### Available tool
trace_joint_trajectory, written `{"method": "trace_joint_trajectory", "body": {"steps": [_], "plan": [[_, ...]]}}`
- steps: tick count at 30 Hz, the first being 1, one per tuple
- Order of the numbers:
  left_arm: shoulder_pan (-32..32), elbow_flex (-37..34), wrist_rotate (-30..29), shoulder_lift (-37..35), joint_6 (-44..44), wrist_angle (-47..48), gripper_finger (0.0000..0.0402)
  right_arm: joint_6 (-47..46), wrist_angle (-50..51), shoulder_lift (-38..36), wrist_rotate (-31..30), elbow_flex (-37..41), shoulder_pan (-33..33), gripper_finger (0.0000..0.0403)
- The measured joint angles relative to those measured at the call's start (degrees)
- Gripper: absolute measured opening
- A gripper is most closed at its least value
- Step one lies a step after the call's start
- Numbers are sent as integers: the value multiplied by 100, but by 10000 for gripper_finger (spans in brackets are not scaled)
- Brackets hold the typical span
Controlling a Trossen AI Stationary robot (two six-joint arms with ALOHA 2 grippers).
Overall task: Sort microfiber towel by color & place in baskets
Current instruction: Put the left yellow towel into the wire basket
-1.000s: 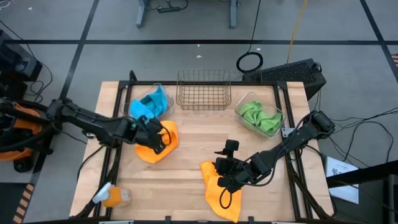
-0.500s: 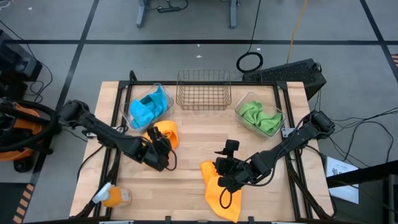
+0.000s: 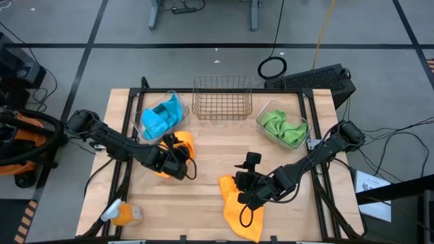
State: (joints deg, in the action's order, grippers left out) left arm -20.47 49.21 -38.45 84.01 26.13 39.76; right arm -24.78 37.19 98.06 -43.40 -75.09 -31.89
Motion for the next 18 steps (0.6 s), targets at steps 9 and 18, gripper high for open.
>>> {"method": "trace_joint_trajectory", "body": {"steps": [9,18], "plan": [[100,0,410,242,-103,-332,352,4,35,0,-2,0,-10,203],[138,0,406,1387,-101,-892,352,23,62,0,20,0,-45,203]]}}
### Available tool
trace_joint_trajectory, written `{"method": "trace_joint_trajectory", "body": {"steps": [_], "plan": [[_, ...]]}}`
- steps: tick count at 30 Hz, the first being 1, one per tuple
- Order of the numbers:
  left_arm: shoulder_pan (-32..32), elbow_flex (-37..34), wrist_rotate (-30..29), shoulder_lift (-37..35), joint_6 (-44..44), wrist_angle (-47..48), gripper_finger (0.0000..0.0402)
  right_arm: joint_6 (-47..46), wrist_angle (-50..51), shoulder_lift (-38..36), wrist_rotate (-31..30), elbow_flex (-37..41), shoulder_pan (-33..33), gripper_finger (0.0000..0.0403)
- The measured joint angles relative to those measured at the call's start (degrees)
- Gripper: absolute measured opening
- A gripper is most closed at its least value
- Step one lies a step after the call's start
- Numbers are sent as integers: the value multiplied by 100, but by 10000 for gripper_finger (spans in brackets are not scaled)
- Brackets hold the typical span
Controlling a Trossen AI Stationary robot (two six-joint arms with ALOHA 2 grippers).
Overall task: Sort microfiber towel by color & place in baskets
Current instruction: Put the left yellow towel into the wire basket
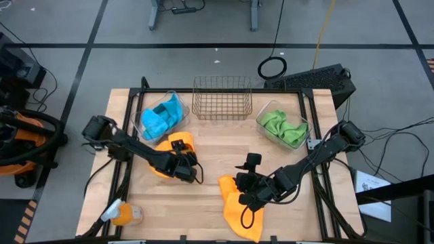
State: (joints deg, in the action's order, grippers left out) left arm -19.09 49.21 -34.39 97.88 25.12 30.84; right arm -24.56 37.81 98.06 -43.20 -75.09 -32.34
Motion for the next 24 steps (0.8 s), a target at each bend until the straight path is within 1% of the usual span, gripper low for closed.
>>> {"method": "trace_joint_trajectory", "body": {"steps": [4,7,9,12,15,17,20,24], "plan": [[-15,21,-112,375,17,-195,352,7,8,0,0,0,-2,203],[-16,35,-151,512,220,-231,344,-13,19,0,0,0,-2,203],[-48,33,-142,529,304,-283,326,-17,19,0,-2,0,-2,203],[-211,99,-150,502,306,-269,288,-23,23,0,-2,0,-2,203],[-418,381,-220,455,308,122,254,-25,22,0,-2,0,-2,203],[-546,725,-280,419,396,491,239,-26,23,0,-7,0,-2,203],[-655,1152,-433,409,517,1177,232,-28,21,0,-9,0,-2,203],[-816,1570,-492,403,659,1538,231,-28,24,0,-7,0,-2,203]]}}
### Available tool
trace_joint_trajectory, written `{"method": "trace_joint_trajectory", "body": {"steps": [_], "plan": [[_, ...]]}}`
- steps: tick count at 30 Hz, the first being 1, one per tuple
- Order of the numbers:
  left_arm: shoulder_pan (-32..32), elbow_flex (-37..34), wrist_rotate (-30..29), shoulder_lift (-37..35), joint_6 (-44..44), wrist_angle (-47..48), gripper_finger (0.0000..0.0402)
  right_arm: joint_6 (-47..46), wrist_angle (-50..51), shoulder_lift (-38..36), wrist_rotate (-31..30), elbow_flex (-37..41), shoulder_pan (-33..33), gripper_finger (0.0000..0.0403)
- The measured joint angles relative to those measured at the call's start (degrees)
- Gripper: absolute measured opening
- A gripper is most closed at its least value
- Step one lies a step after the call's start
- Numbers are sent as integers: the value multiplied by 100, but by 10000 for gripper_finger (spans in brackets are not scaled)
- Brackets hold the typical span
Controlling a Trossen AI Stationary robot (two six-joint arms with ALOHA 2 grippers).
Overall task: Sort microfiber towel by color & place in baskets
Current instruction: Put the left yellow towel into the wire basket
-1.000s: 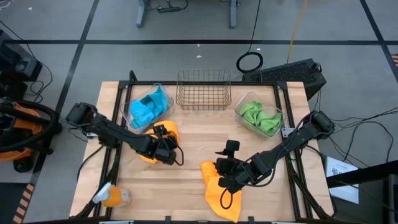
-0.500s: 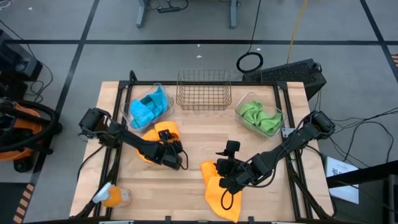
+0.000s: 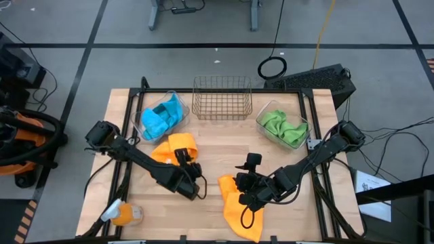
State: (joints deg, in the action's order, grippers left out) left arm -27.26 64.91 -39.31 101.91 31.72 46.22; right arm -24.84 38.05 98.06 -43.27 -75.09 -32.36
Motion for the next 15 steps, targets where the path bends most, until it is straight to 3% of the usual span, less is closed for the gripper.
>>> {"method": "trace_joint_trajectory", "body": {"steps": [7,15], "plan": [[-106,383,-790,-39,560,1330,231,7,3,0,4,0,0,203],[468,-236,-276,-50,678,1167,231,9,3,0,3,0,-55,203]]}}
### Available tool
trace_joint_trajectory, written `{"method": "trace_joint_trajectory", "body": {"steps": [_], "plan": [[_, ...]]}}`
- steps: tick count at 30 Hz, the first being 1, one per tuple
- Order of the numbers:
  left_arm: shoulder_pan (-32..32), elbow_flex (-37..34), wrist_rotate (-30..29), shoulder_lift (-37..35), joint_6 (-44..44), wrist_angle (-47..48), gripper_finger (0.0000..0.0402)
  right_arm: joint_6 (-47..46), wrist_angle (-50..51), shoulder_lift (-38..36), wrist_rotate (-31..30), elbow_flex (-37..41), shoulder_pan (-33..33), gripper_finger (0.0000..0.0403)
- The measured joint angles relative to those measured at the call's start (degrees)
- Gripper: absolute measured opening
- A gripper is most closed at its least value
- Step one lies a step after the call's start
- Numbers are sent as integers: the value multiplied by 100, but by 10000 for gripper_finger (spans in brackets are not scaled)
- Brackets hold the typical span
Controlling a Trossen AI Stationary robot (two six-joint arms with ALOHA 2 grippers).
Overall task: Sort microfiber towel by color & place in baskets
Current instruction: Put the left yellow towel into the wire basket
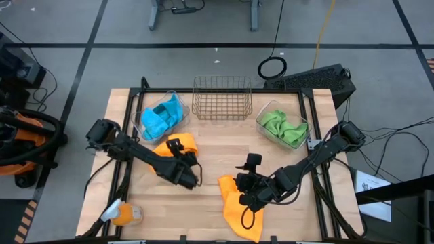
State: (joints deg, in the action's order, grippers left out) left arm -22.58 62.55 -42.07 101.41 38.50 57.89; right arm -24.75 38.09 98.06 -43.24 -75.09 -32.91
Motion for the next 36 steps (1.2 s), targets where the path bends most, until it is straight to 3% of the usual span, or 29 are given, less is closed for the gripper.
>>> {"method": "trace_joint_trajectory", "body": {"steps": [8,11,19,25,33,36], "plan": [[523,-559,991,7,-179,-885,288,-2,33,0,4,0,-61,203],[649,-641,1081,7,-216,-1008,307,-2,34,0,2,0,-59,203],[826,-965,1923,-39,-926,-2179,298,-4,37,0,2,0,-59,203],[820,-979,2085,-25,-1044,-2403,221,-3,41,0,3,0,-59,203],[782,-998,2013,-13,-1103,-2777,26,2,39,0,4,0,-59,203],[759,-999,1976,-3,-1099,-3007,19,-3,36,0,4,0,-59,203]]}}
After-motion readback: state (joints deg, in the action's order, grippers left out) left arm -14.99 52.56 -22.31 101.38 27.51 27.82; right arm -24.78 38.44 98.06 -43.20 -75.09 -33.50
